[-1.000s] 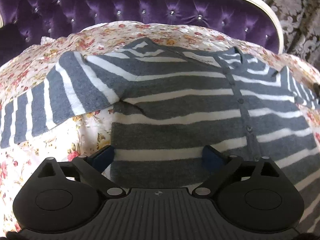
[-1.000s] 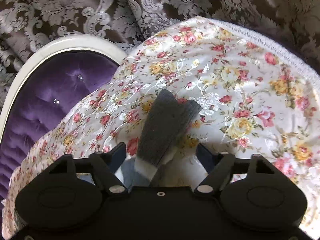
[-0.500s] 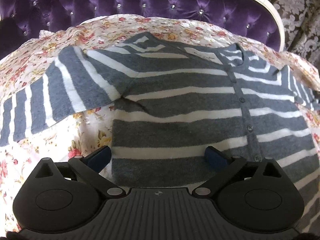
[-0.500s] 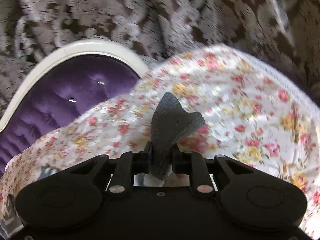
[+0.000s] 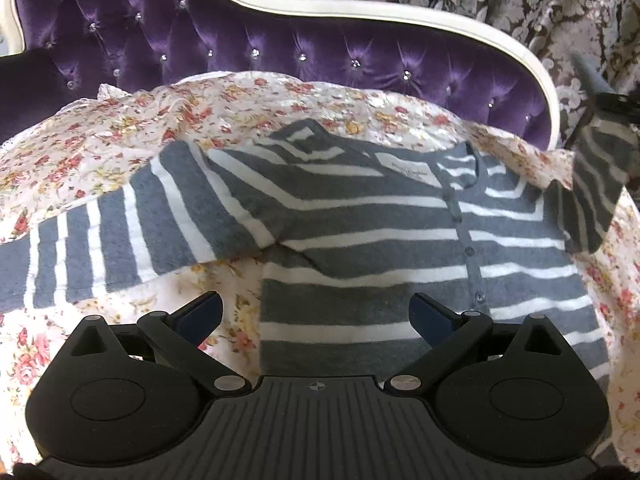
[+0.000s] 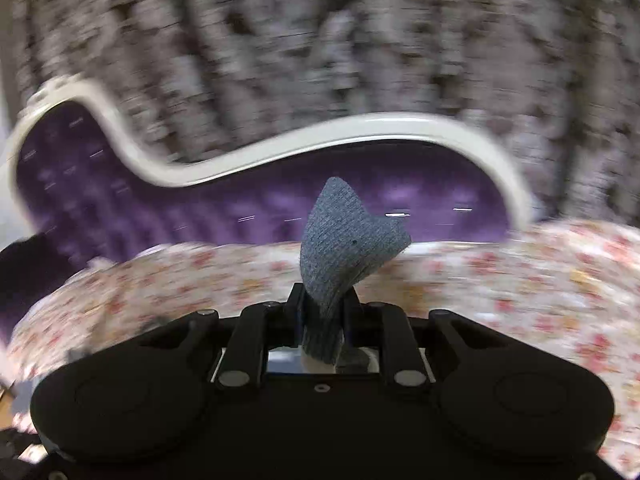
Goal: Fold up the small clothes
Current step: 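Carry the held sleeve across the cardigan body and open the right tool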
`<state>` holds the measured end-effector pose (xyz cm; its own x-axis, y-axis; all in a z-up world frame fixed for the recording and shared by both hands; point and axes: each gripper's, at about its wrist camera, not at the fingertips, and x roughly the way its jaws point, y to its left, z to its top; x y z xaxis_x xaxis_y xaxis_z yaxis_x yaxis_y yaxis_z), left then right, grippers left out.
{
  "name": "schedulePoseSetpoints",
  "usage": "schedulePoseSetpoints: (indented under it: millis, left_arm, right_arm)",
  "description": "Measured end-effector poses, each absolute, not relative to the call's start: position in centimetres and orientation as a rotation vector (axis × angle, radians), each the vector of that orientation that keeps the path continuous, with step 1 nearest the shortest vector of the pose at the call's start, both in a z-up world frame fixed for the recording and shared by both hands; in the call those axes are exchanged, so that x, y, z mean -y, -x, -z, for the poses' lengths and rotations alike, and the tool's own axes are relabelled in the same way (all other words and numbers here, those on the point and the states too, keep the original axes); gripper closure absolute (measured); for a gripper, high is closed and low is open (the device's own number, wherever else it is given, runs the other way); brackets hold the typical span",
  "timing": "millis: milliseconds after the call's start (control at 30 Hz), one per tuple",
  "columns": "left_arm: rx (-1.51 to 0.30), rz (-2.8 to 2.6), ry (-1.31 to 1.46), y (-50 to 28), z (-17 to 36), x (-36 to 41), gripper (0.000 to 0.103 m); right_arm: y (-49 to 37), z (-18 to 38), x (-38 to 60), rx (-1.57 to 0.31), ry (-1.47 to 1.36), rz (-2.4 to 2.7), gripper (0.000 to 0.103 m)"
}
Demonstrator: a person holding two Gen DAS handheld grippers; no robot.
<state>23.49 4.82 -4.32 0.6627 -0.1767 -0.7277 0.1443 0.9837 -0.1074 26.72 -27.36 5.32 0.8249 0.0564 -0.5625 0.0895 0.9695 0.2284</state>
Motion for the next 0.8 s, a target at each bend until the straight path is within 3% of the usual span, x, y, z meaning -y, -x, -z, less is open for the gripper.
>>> schedulePoseSetpoints:
  millis: [400,667,800]
  left_arm:
    - [-0.814,0.136,0.144,-24.0,3.6,-8.0,0.002]
    - [-0.832,0.110,0.175,-24.5,4.1,-9.0,0.002]
    - [-0.837,0.109,0.175,-24.6,4.4,-8.9,0.002]
  right_arm:
    - [-30.6,2.6,12.9,-0.715,-0.102,-0.282,0.076]
    - [-27.6,4.6,12.5,-0.680,-0.108,-0.355,0.051]
    - [-26.7,3.7,15.4,-0.636,-0.146,-0.288,0.050]
